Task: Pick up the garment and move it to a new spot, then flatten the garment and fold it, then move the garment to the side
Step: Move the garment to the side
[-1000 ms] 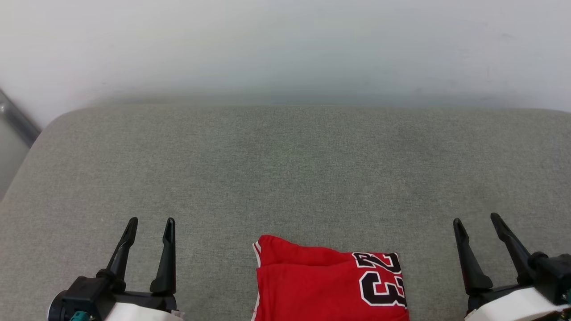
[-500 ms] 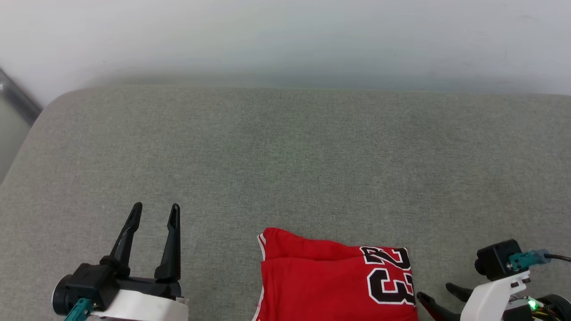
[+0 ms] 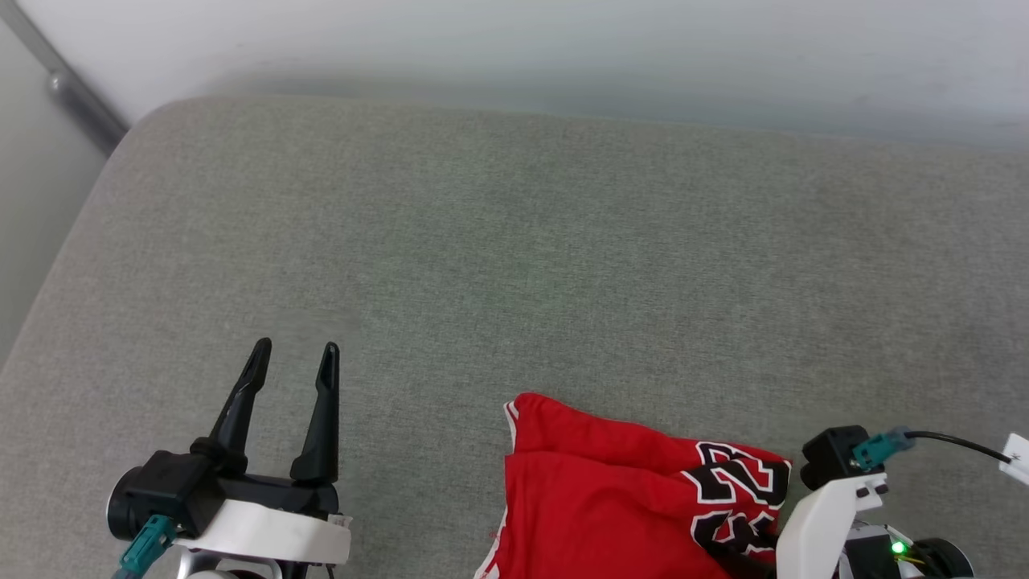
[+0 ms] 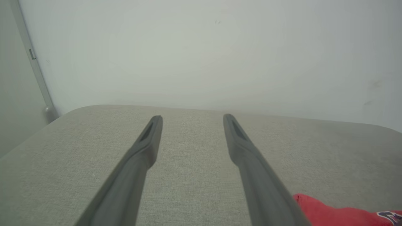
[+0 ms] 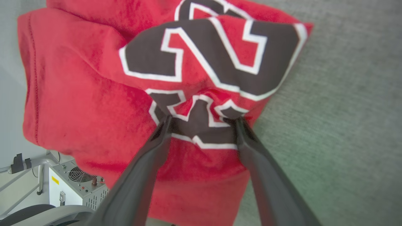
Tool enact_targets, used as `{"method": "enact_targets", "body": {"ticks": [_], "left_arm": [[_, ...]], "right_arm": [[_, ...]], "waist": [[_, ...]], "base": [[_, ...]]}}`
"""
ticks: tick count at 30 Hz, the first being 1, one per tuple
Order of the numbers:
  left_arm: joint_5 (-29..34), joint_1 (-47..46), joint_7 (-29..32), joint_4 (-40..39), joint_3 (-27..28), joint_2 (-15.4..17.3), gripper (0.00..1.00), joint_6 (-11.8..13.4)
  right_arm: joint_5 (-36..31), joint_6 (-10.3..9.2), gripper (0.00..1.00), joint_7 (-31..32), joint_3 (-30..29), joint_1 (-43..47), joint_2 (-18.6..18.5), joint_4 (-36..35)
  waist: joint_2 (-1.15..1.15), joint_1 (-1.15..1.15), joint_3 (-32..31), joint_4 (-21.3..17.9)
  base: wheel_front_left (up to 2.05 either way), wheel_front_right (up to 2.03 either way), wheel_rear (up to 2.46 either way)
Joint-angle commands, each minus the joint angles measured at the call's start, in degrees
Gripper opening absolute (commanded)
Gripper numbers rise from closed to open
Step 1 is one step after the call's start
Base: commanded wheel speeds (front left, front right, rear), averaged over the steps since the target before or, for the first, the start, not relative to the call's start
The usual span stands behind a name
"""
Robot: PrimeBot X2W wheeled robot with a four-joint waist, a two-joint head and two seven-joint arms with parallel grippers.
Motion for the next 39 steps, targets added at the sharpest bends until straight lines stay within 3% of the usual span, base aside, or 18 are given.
{"method": "enact_targets", "body": {"ticks": [1, 8, 9, 10, 14, 20, 32, 39], "left_arm": [[-0.1, -0.5, -0.1, 0.0, 0.0, 0.0, 1.00, -0.1], [-0.1, -0.7, -0.1, 0.3, -0.4, -0.3, 1.00, -0.1], [-0.1, -0.6, -0.1, 0.4, -0.4, -0.4, 1.00, -0.1], [-0.2, -0.6, -0.1, 0.5, -0.5, -0.5, 1.00, -0.1], [-0.2, -0.2, -0.1, 0.8, -0.9, -0.6, 1.00, -0.1], [-0.8, 0.2, -0.1, 1.2, -1.0, -0.4, 1.00, -0.1], [-0.7, -0.4, -0.1, 1.1, -5.0, -0.1, 1.00, -0.1], [-1.1, -4.7, -0.1, 0.3, -8.0, 2.4, 1.00, -0.1]], "right_arm": [[-0.3, -0.02, 1.00, -0.3, 0.5, -1.0, 0.4, 1.1], [-1.8, -0.02, 1.00, -1.7, 3.3, -2.0, 0.8, 7.2], [-1.9, -0.02, 0.38, -2.0, 3.9, -2.1, 0.6, 7.9], [-2.1, -0.01, 0.00, -2.5, 4.5, -2.2, 0.4, 8.4], [-3.8, -0.02, 0.00, -5.7, 6.6, -4.2, -1.9, 8.8], [-8.9, -0.05, 0.00, -8.3, 12.4, -8.8, -9.5, 5.9], [-12.8, -0.03, 0.00, -7.2, 27.8, -22.7, -32.4, 1.1], [-12.3, -0.03, 0.00, -12.8, 31.4, -31.3, -39.1, 6.2]], "waist": [[0.00, 0.00, 0.5, 0.7], [0.00, 0.00, 0.7, 1.5], [0.00, 0.00, 0.7, 1.5], [0.00, 0.00, 0.6, 1.4], [0.00, 0.00, 0.0, 0.6], [0.00, 0.00, -1.7, -2.7], [0.00, 0.00, 1.6, -17.7], [0.00, 0.00, 7.6, -24.8]], "base": [[0.00, 0.00, 0.00], [0.00, 0.00, 0.00], [0.00, 0.00, 0.00], [0.00, 0.00, 0.00], [0.00, 0.00, 0.00], [0.00, 0.00, 0.00], [0.00, 0.00, 0.00], [0.00, 0.00, 0.00]]}}
